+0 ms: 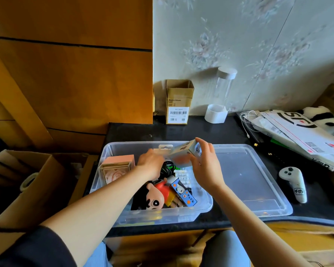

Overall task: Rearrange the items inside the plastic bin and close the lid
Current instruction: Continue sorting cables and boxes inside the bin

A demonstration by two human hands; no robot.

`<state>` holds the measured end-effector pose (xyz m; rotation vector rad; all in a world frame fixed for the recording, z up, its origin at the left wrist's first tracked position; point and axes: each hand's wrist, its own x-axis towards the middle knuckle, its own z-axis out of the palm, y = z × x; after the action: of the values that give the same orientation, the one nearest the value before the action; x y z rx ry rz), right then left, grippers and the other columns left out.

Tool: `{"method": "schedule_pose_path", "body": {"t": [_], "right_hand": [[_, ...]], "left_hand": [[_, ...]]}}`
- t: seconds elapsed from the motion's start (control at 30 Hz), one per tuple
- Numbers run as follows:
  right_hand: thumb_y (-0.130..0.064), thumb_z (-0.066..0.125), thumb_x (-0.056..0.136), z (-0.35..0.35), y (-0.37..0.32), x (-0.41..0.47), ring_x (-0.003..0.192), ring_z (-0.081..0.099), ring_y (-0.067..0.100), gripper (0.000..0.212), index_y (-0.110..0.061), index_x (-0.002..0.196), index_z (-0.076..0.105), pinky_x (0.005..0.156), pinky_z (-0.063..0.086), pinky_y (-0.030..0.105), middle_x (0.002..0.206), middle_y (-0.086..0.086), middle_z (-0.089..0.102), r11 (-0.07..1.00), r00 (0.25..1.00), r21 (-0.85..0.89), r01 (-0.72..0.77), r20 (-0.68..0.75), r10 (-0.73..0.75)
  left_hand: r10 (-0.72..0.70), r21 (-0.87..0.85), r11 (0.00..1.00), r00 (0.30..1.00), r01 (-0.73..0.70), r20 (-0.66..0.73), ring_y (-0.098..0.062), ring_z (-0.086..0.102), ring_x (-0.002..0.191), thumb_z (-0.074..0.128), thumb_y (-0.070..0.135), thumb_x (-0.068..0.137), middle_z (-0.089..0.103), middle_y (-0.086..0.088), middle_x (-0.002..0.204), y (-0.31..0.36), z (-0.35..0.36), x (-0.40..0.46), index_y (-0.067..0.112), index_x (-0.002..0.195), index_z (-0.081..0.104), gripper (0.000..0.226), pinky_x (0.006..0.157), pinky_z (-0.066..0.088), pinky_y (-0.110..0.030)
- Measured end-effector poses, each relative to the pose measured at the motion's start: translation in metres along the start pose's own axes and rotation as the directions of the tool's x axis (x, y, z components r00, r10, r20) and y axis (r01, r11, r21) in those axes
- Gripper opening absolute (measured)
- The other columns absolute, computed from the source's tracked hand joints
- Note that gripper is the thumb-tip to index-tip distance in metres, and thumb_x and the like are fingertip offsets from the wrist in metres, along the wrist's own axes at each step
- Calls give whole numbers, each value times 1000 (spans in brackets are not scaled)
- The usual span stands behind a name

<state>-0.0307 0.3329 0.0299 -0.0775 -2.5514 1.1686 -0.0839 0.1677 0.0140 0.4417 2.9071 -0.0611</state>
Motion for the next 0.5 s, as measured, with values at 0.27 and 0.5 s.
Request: {"method": "schedule_pose_path", "body": {"t": [0.27,0.5], "right_hand": [[-15,59,90,-2,2,5,103,48,10,51,-17,136,38,75,37,8,130,2,45,999,999,4,-45,6,45],[-21,69,82,0,-5,14,93,47,9,48,-18,124,46,59,35,7,122,-2,48,997,995,-73,2,103,5]], "left_hand": [[26,-145,988,986,-50,-163,-26,56,103,54,3,86,60,-5,113,-18,-5,-10,24,122,59,42,77,47,-34],[272,-164,948,962,-272,-19,-20,59,79,52,14,88,63,6,82,-43,-38,-50,25,81,57,13,53,37,-26]]}}
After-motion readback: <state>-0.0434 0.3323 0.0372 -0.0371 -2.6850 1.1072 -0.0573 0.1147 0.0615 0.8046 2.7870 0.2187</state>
